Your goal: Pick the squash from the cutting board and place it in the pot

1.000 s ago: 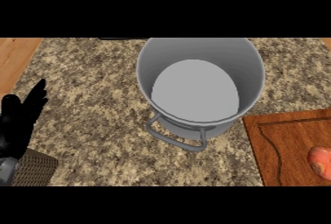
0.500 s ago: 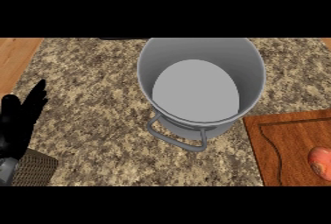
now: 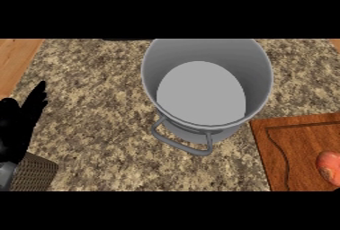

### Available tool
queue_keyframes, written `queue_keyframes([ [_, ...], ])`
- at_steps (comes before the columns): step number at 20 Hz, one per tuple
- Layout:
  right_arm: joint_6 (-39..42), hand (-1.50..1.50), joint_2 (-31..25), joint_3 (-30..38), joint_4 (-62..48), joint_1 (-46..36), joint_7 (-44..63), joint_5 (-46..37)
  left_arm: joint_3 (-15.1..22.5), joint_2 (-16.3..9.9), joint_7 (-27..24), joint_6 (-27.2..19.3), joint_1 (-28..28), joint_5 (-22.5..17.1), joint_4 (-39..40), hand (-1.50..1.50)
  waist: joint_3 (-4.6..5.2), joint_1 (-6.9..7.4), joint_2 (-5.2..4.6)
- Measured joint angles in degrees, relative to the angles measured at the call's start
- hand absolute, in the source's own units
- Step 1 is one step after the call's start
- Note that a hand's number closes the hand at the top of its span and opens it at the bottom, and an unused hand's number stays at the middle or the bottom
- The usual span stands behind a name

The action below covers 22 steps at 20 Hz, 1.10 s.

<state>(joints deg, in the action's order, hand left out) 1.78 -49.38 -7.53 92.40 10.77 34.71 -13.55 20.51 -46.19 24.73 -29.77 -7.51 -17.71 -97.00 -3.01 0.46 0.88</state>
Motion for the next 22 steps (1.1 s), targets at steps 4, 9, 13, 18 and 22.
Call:
queue_keyframes([
  [4,0.3,1.50,1.3,-0.9,-2.2,-1.4,-0.8,-1.0,-0.1,-0.7,0.3,0.3,-0.2,-0.6,0.2,0.00,0.37,-0.11,0.15],
  [9,-1.6,1.50,1.5,-0.9,-4.5,-3.1,-4.8,-4.3,0.2,-0.9,0.7,-0.6,-0.1,-0.1,0.6,0.00,0.53,-0.44,0.47],
  [13,-3.3,1.50,1.2,-1.4,-4.4,-3.0,-7.0,-7.5,-0.3,-1.1,-0.4,-0.2,0.4,-0.9,0.5,0.00,0.53,-0.70,0.50],
  [18,-5.3,1.50,1.2,-1.2,-4.8,-4.4,-8.1,-10.7,-0.3,-1.2,-0.2,-0.4,0.4,-1.1,0.3,0.00,0.59,-0.67,0.43],
  [22,-7.1,1.50,0.6,-1.0,-3.6,-4.5,-8.0,-13.4,-0.6,-1.4,-0.5,-0.4,0.8,-1.2,0.2,0.00,0.56,-0.98,0.45],
])
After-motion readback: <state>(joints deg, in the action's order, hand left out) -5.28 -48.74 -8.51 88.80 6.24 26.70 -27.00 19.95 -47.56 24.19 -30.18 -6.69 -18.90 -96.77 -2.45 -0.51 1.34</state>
